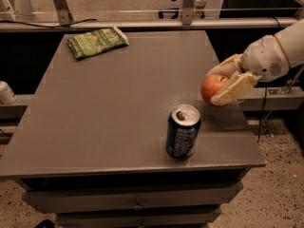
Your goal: Move apple near pepsi can
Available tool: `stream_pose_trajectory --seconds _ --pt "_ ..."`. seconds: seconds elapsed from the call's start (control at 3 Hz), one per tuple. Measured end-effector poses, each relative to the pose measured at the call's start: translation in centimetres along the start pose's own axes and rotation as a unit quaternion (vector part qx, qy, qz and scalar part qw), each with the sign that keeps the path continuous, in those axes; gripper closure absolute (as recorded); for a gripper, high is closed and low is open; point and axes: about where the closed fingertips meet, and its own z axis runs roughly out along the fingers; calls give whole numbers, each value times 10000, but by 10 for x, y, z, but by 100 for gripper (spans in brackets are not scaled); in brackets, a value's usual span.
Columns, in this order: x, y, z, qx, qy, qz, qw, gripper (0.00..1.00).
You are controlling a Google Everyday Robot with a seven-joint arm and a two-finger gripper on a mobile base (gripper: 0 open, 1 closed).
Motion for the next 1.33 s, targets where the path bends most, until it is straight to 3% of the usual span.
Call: stream_pose_trajectory --seconds 0.67,1.33 --pt "17 53 2 -159 -233 -457 9986 100" --pt "13 97 20 -314 33 -1130 9931 100"
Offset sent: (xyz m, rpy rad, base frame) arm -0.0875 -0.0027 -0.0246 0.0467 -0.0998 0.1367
